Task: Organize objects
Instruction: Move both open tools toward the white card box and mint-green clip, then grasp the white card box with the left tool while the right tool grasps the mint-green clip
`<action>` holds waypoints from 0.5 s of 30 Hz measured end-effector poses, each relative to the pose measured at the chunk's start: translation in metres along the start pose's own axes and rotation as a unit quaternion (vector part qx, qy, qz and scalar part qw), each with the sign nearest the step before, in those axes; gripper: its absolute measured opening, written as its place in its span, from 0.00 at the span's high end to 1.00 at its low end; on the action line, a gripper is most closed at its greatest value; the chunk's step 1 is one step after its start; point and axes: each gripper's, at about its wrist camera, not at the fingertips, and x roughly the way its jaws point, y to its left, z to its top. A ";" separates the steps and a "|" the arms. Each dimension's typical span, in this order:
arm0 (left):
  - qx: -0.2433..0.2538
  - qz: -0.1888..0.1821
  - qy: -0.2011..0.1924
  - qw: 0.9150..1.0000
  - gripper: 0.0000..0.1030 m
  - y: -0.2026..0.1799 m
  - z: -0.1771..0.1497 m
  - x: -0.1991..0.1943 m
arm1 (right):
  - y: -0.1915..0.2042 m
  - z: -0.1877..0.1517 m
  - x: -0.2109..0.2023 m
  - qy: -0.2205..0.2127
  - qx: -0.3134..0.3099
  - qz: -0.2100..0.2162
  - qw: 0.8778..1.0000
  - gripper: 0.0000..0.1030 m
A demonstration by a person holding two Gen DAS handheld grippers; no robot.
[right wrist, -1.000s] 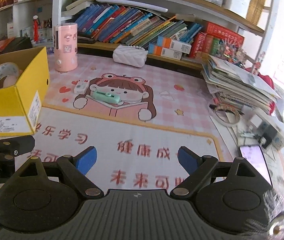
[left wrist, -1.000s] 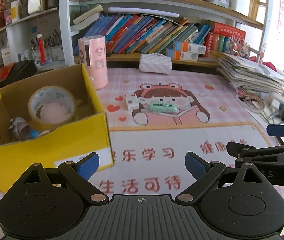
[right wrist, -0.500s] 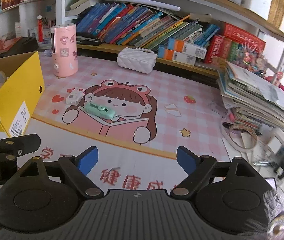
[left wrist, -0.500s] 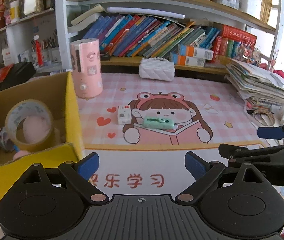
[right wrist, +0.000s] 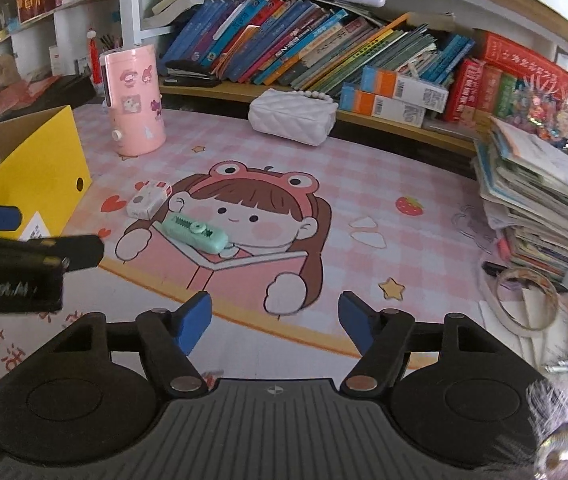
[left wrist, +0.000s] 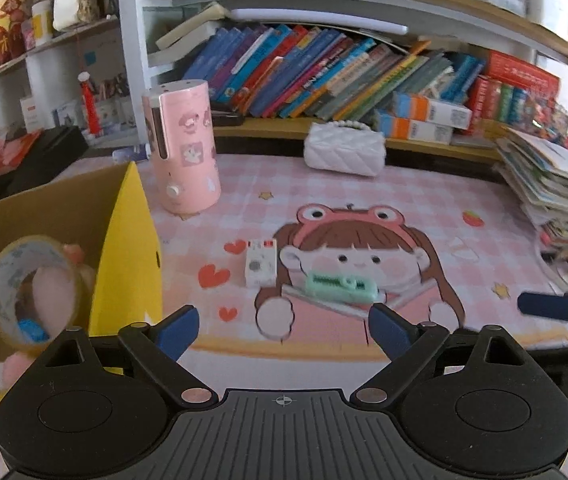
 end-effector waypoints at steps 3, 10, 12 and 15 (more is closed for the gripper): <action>-0.026 0.007 0.011 1.000 0.18 0.000 0.013 0.017 | -0.003 0.006 0.015 -0.008 -0.013 0.024 1.000 0.35; -0.049 0.032 0.030 0.998 0.40 0.002 0.037 0.064 | 0.001 0.021 0.058 -0.027 -0.078 0.099 0.992 0.39; -0.053 0.038 0.039 0.997 0.44 0.005 0.041 0.080 | 0.003 0.026 0.070 -0.026 -0.091 0.113 0.989 0.41; -0.059 0.043 0.058 0.996 0.50 0.008 0.044 0.101 | 0.008 0.032 0.088 -0.018 -0.101 0.127 0.987 0.44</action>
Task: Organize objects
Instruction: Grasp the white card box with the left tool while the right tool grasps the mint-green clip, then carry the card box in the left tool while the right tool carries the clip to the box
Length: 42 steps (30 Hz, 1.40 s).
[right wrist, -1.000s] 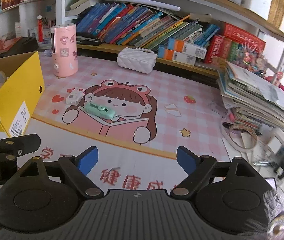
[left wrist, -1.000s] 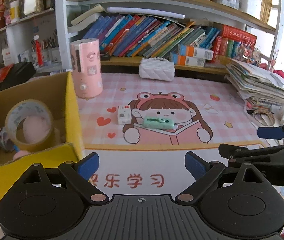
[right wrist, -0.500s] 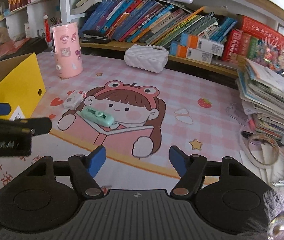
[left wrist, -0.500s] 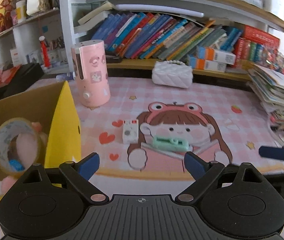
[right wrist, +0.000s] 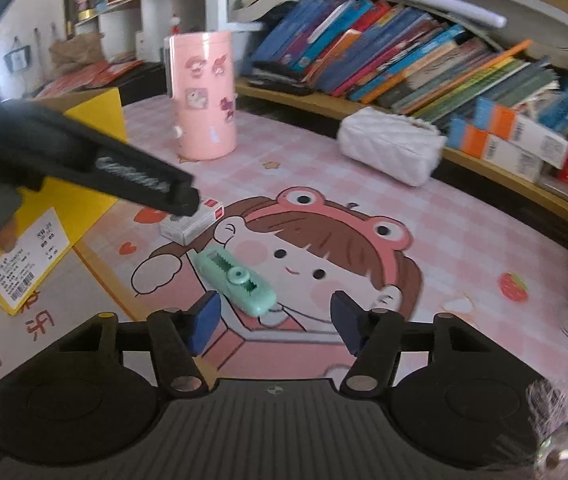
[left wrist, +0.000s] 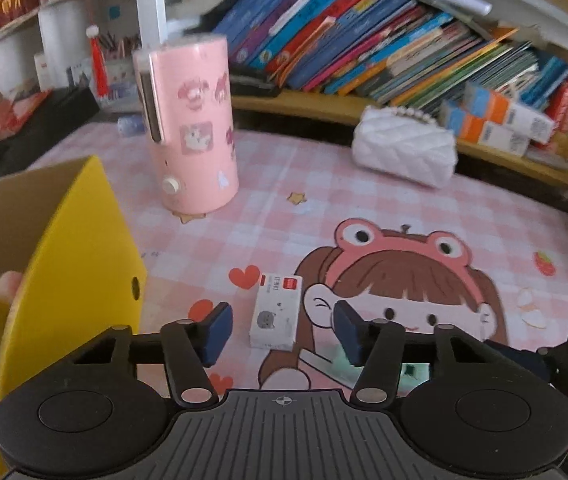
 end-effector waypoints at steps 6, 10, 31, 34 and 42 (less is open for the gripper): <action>0.000 0.014 0.021 1.000 0.52 -0.001 0.003 0.032 | 0.002 0.006 0.024 0.009 -0.021 0.024 0.999 0.45; 0.010 0.011 0.036 0.999 0.52 -0.001 0.002 0.045 | 0.002 0.008 0.033 0.014 -0.031 0.035 0.999 0.45; 0.003 -0.042 0.002 0.999 0.73 -0.001 0.000 0.002 | 0.000 0.008 0.020 0.033 0.004 0.047 0.998 0.78; -0.003 -0.060 -0.011 0.998 0.73 0.000 -0.003 -0.018 | -0.006 0.005 0.004 0.034 0.028 0.030 0.999 0.78; -0.023 -0.110 -0.017 0.993 0.73 0.010 -0.026 -0.064 | -0.006 -0.009 -0.046 0.029 0.071 -0.016 0.997 0.78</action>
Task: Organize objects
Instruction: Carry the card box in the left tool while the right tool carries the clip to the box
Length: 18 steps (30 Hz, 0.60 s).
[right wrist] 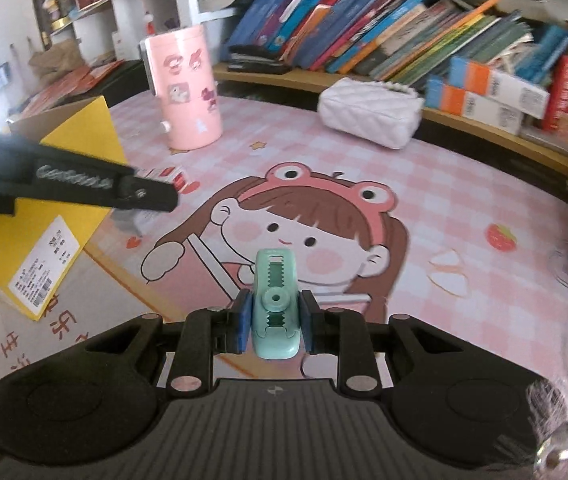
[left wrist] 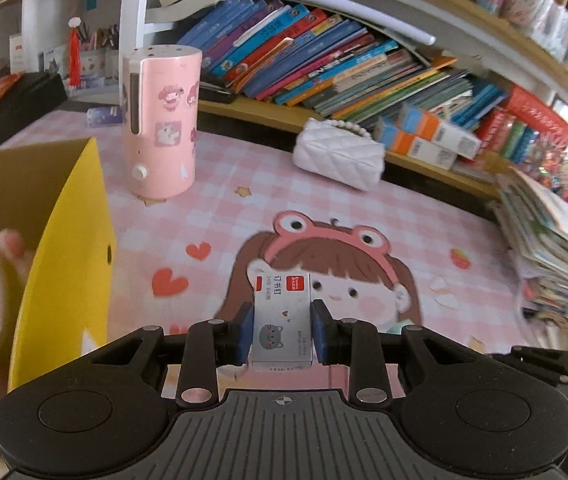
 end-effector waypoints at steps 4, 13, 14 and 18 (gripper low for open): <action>-0.001 -0.021 0.003 1.000 0.73 0.005 -0.018 -0.025 | 0.006 -0.010 -0.022 0.010 0.027 -0.030 0.999 0.78; 0.002 -0.058 0.021 0.998 0.73 0.025 -0.060 -0.076 | 0.029 -0.035 -0.064 0.037 0.100 -0.053 0.993 0.78; -0.001 -0.059 0.021 0.998 0.73 0.028 -0.063 -0.080 | 0.034 -0.037 -0.068 0.036 0.099 -0.055 0.993 0.78; -0.008 -0.063 0.018 0.998 0.73 0.043 -0.071 -0.094 | 0.054 -0.043 -0.076 0.037 0.095 -0.062 0.993 0.78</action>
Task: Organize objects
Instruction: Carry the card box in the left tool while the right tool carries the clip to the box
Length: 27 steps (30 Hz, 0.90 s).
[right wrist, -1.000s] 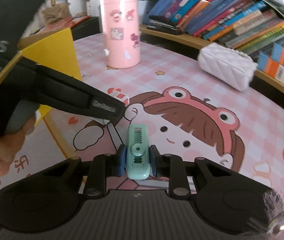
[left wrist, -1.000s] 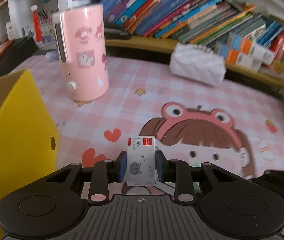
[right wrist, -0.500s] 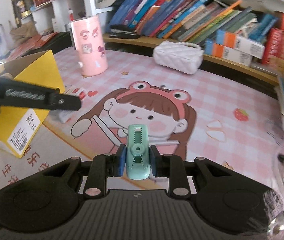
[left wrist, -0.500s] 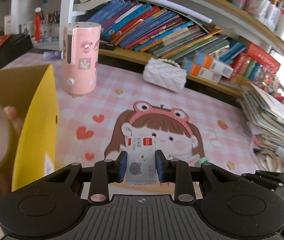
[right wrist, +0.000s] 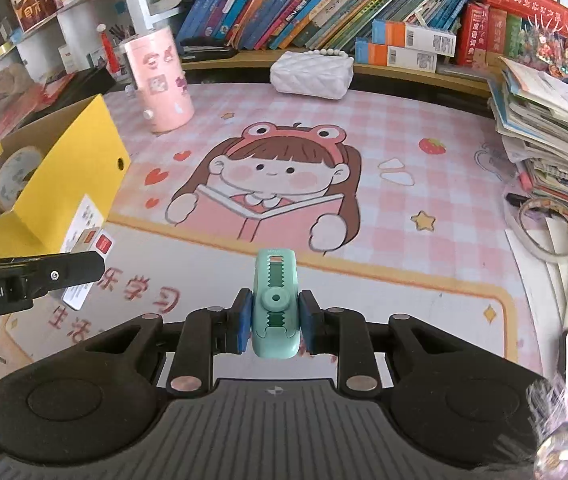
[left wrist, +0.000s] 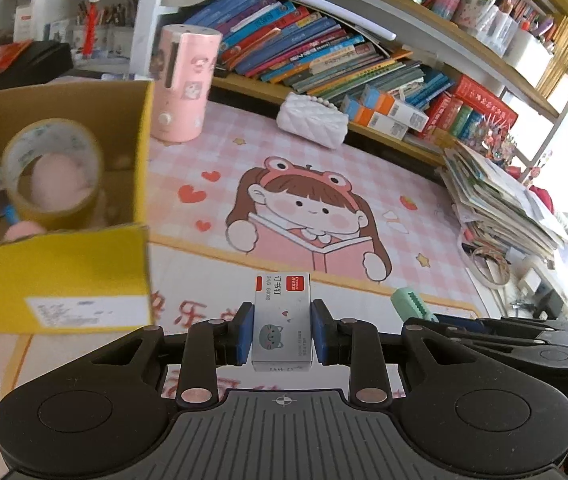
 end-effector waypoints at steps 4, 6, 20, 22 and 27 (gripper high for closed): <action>-0.005 -0.003 -0.001 1.000 0.73 0.014 -0.009 -0.016 | 0.021 -0.009 -0.008 -0.002 -0.012 -0.006 1.000 0.78; -0.007 -0.002 0.001 1.000 0.73 0.020 -0.014 -0.022 | 0.032 -0.015 -0.012 0.000 -0.017 -0.008 1.000 0.78; -0.032 0.006 0.005 0.999 0.73 0.070 -0.050 -0.073 | 0.101 -0.055 -0.035 0.014 -0.046 0.004 0.999 0.78; -0.038 0.008 0.004 0.999 0.73 0.078 -0.054 -0.079 | 0.109 -0.060 -0.037 0.016 -0.048 0.005 0.999 0.78; -0.039 0.013 -0.001 0.999 0.73 0.091 -0.061 -0.095 | 0.128 -0.070 -0.041 0.016 -0.051 0.013 0.998 0.78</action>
